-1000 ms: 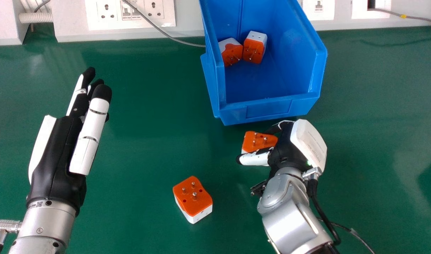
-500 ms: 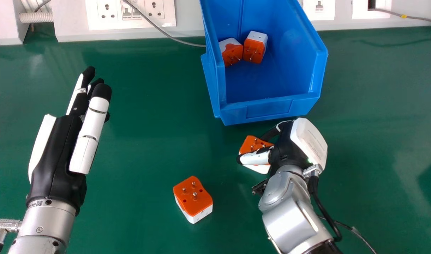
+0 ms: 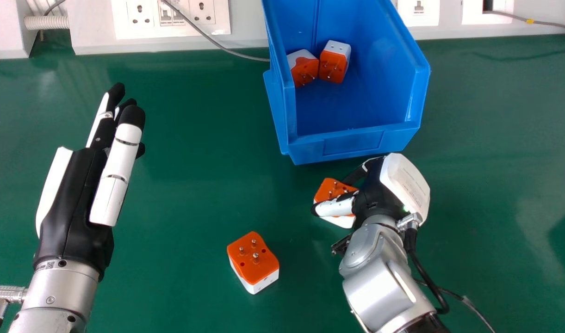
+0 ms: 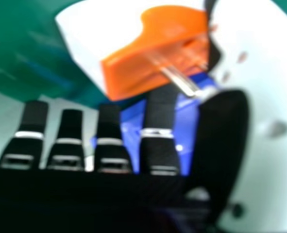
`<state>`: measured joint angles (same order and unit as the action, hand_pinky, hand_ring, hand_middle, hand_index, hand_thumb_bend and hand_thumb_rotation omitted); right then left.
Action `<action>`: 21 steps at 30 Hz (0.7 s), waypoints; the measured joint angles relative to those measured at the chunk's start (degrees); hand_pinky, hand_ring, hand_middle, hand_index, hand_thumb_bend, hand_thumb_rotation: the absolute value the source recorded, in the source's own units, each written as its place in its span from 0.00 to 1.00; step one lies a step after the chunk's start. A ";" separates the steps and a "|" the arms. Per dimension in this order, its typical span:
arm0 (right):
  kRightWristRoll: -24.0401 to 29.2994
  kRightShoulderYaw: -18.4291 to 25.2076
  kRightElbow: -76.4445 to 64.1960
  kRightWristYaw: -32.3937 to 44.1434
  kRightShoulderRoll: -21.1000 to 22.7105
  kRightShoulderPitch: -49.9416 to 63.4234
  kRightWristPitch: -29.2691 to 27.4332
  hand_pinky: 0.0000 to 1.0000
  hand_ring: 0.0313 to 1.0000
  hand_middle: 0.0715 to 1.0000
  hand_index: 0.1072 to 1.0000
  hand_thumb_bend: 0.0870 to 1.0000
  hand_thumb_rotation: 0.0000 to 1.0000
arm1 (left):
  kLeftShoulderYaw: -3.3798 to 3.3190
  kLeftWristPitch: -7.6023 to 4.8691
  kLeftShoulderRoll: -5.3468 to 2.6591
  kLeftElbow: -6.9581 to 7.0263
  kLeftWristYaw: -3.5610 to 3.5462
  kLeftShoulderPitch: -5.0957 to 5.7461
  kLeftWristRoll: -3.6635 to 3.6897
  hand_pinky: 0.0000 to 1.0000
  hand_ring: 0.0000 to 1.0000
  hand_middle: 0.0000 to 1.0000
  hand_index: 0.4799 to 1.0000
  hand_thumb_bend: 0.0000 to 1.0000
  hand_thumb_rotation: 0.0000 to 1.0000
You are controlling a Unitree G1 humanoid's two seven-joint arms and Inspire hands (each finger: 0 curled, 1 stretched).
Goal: Pick all objects and put in blue box
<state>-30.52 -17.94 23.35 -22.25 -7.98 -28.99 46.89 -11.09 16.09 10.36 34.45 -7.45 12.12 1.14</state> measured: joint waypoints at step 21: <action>-5.11 -4.47 2.42 1.43 5.09 1.05 -4.14 0.44 0.53 0.58 0.46 0.45 0.04 | -0.02 0.82 -0.06 0.98 0.03 0.10 0.01 0.91 0.97 0.97 0.97 0.56 1.00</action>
<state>-35.64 -22.41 25.77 -20.81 -2.89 -27.94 42.76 -11.11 16.91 10.29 35.44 -7.41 12.22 1.14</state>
